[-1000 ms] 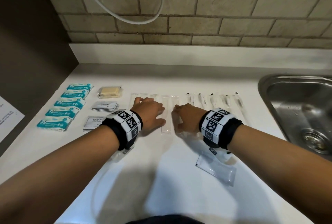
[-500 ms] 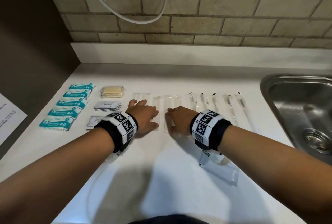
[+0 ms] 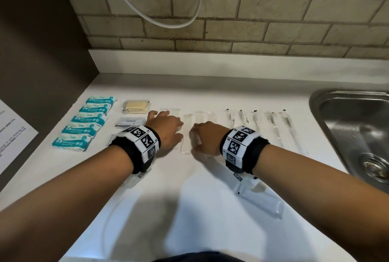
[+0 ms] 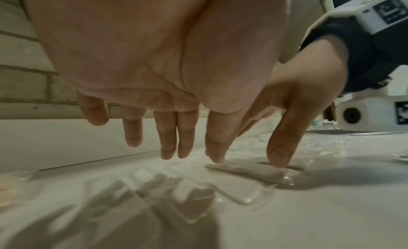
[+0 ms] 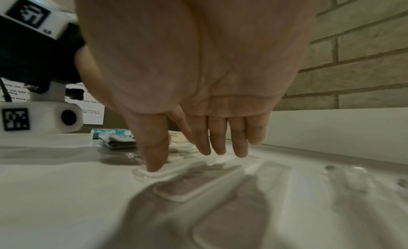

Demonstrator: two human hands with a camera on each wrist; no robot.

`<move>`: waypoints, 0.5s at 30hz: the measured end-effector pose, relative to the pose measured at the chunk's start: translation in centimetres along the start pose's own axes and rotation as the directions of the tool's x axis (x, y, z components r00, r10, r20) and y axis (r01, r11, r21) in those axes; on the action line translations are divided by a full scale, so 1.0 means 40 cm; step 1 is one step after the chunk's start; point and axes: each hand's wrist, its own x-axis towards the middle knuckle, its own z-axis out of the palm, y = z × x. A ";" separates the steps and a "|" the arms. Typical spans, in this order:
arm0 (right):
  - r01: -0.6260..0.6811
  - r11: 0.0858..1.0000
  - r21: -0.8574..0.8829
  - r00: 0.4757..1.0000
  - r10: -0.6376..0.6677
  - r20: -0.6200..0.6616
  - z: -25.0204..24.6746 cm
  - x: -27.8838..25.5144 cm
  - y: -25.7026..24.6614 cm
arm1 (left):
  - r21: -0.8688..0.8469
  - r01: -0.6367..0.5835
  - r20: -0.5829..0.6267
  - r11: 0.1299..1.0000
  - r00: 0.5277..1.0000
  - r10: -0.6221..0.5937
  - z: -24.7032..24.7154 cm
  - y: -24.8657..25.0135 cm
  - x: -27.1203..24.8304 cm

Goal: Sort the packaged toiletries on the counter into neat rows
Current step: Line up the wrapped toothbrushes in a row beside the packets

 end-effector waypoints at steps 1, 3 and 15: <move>-0.001 1.000 0.017 1.000 0.001 0.001 0.000 0.012 -0.009 | 0.004 0.016 -0.006 1.000 1.000 -0.016 -0.005 -0.014 0.000; 0.001 1.000 0.020 1.000 -0.001 0.011 0.000 0.033 -0.027 | 0.013 0.048 -0.009 0.999 0.999 -0.048 -0.008 -0.039 0.000; 0.012 0.994 -0.109 0.998 -0.019 -0.066 0.022 0.101 -0.111 | 0.202 0.040 0.125 0.979 0.990 -0.066 0.015 -0.096 -0.019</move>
